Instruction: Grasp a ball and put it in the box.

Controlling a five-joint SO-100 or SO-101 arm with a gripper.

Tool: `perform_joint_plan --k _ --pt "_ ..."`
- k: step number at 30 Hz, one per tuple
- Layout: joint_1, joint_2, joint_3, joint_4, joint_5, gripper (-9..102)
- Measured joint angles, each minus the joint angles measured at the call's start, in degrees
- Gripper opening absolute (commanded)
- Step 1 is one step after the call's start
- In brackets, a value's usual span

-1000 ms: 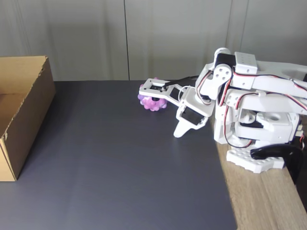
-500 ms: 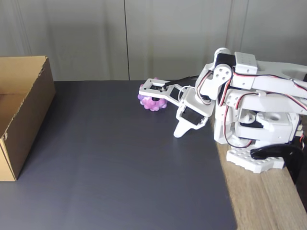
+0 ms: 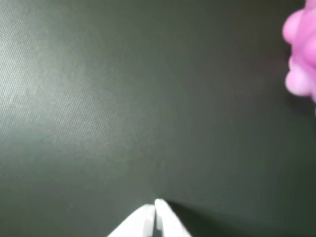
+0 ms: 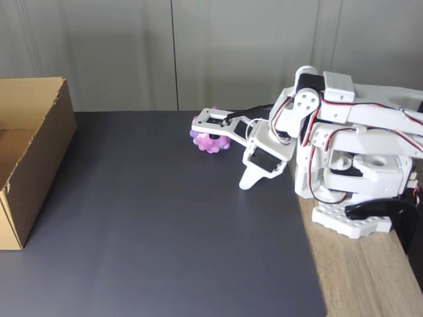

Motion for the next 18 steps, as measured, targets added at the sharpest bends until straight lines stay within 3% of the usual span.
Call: perform_joint_plan --k 18 --pt "1.14 0.00 0.00 0.00 0.53 1"
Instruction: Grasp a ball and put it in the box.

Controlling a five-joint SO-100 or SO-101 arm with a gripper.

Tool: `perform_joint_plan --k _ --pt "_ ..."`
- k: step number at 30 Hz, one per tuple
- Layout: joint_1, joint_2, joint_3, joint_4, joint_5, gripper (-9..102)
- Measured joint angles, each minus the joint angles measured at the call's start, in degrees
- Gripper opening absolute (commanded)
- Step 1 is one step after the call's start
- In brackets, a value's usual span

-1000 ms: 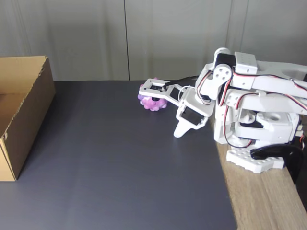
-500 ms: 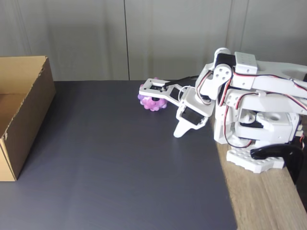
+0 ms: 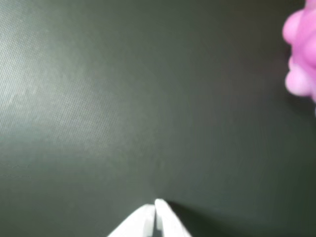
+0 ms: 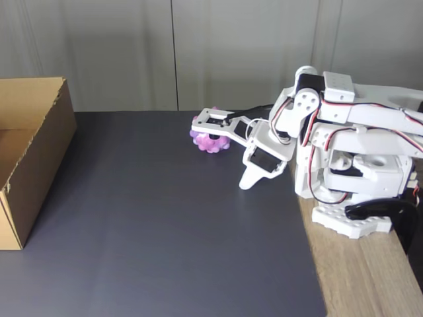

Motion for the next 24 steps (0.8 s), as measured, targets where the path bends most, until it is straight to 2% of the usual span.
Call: perform_joint_plan --k 24 --pt "8.96 -0.88 -2.29 -0.79 11.07 0"
